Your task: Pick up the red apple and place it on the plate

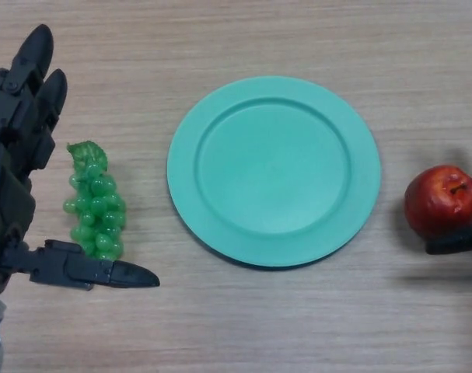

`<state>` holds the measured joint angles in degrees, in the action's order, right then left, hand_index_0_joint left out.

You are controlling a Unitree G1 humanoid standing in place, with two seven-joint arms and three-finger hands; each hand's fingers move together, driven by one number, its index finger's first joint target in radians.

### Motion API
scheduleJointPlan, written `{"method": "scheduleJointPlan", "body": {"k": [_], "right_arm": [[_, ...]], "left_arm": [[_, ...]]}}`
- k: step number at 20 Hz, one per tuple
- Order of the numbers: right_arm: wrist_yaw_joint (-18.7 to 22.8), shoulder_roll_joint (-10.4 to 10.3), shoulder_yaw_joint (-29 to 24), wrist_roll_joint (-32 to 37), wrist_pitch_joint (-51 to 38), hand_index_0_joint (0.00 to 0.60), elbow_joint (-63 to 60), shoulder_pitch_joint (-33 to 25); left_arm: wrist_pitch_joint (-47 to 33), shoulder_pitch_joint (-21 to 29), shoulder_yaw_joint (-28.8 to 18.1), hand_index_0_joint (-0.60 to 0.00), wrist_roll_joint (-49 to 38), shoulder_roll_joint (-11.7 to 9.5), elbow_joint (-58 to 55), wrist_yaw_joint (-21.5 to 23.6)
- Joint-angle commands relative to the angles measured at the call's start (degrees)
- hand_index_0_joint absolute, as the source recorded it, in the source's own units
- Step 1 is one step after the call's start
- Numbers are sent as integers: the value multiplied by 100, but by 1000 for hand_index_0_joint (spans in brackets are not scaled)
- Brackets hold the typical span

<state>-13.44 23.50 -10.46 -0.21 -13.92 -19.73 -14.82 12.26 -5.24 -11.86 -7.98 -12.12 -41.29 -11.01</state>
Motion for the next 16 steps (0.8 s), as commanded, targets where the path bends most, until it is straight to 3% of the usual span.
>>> {"method": "scheduleJointPlan", "body": {"k": [1, 2, 3, 4, 5, 7, 10, 14, 16], "right_arm": [[231, 306, -279, 116, -852, 250, 274, -212], [246, 277, -240, 40, -848, 350, 237, -193], [319, 234, -158, -202, -914, 500, 88, -185], [555, 242, -47, -792, -1186, 597, -225, -217], [662, 251, -64, -929, -1206, 600, -185, -194], [511, 170, -110, -567, -789, 600, 412, -88], [42, -55, -196, 405, 723, 600, 2213, 185], [146, -286, 60, 908, 2492, 600, 4075, 97], [217, -381, 338, 779, 3048, 600, 4469, -177]], "left_arm": [[-736, 58, -375, 0, -240, -143, -322, -3], [-757, 47, -398, 0, -254, -138, -314, 0], [-811, 24, -441, 0, -269, -128, -288, 10], [-856, 15, -489, 0, -273, -125, -243, 36], [-867, 20, -513, 0, -274, -129, -226, 54], [-912, -11, -543, 0, -268, -120, -219, 56], [-954, -35, -506, 0, -224, -93, -221, 89], [-832, -8, -498, 0, -252, -107, -322, 109], [-863, -35, -491, 0, -270, -87, -361, 110]]}}
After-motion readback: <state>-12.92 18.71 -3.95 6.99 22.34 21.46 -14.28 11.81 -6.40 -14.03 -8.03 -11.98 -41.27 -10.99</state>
